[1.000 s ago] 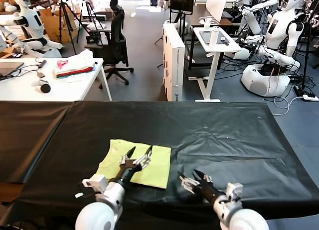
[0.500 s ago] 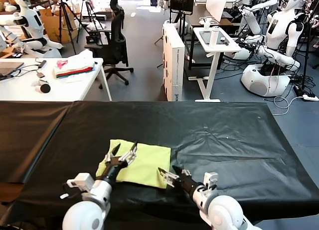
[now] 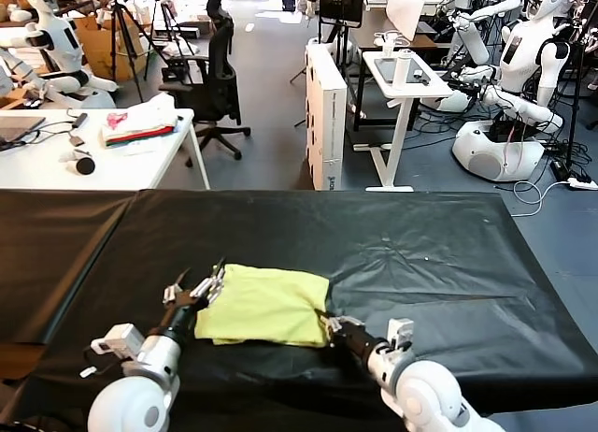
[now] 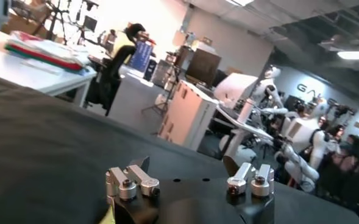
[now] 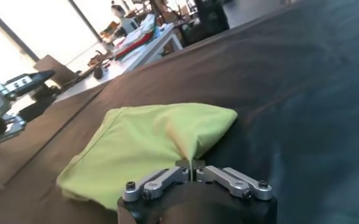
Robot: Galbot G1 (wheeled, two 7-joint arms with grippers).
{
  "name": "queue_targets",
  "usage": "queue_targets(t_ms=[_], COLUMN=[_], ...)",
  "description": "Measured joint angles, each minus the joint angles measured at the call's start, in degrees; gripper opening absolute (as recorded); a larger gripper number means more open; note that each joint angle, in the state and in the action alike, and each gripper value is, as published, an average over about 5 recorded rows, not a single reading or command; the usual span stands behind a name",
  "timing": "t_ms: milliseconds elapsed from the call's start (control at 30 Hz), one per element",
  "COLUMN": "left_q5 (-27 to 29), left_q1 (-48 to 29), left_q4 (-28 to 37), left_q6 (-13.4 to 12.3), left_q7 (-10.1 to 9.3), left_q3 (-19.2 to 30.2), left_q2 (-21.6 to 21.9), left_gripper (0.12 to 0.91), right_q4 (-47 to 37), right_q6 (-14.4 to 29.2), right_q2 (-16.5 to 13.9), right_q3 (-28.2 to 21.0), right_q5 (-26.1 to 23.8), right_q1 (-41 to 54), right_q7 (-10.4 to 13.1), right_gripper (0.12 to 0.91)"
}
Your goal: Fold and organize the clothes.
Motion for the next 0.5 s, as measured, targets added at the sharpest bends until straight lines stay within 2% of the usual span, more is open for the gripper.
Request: queue_targets(t_ms=[167, 267, 400, 500], left_q5=[-0.2, -0.2, -0.2, -0.2], left_q1=[-0.2, -0.1, -0.1, -0.2], left_q4=[0.6, 0.9, 1.1, 1.3], left_q6=[0.0, 0.0, -0.1, -0.2], left_q7=[0.05, 0.11, 0.16, 0.17], left_q3=[-0.6, -0.7, -0.7, -0.7], left_q2=[0.2, 0.1, 0.0, -0.1], left_gripper=[0.907, 0.907, 0.907, 0.907], right_q4=[-0.4, -0.2, 0.6, 1.0], right_q6=[-2.5, -3.7, -3.9, -2.3], right_q2=[-1.7, -3.0, -4.5, -5.2], right_q3=[3.4, 5.4, 7.8, 9.5], right_q5=[-2.0, -2.4, -2.3, -2.8], right_q1=[0.4, -0.2, -1.6, -3.0], right_q7=[2.1, 2.6, 2.3, 0.6], right_gripper=[0.162, 0.162, 0.162, 0.172])
